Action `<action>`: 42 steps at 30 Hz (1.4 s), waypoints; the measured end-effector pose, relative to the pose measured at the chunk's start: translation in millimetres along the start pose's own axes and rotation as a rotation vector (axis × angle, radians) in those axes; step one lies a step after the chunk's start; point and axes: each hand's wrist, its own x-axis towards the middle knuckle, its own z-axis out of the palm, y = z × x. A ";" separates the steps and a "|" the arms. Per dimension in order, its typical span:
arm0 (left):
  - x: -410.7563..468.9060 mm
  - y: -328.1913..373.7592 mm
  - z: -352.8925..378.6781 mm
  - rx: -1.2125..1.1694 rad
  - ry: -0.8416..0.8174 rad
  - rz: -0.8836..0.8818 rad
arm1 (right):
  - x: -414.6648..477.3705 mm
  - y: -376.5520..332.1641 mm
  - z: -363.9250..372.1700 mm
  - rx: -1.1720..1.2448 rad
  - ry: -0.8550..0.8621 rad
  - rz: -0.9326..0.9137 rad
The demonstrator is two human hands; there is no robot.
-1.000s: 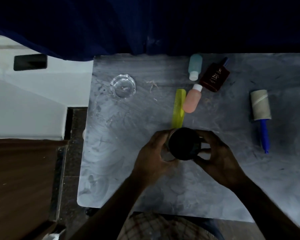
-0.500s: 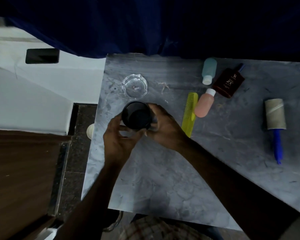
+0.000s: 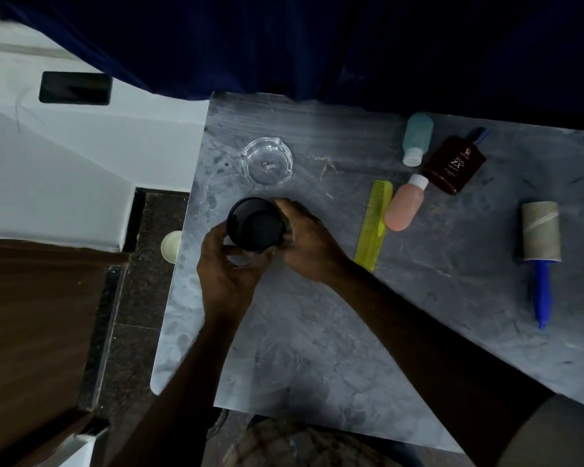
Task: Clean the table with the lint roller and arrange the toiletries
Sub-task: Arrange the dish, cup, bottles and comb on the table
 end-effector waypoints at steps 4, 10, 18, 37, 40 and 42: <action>-2.9 0.8 3.4 -0.001 0.001 0.002 | 1.8 -2.5 -6.6 -0.027 0.015 -0.003; -4.0 2.2 6.5 0.024 0.020 0.016 | 2.4 -5.1 -7.5 -0.065 0.035 -0.005; -4.7 3.1 9.7 0.016 0.041 0.006 | 1.3 -5.0 -7.1 -0.060 0.028 -0.001; -30.5 187.9 200.6 0.081 -0.416 0.397 | -41.9 136.0 -243.9 -0.055 0.729 0.253; 7.2 207.8 247.4 0.288 -0.531 0.367 | -27.7 138.8 -256.1 -0.059 0.656 0.356; 20.6 211.3 268.1 0.434 -0.586 0.377 | -20.2 140.2 -259.3 -0.038 0.624 0.387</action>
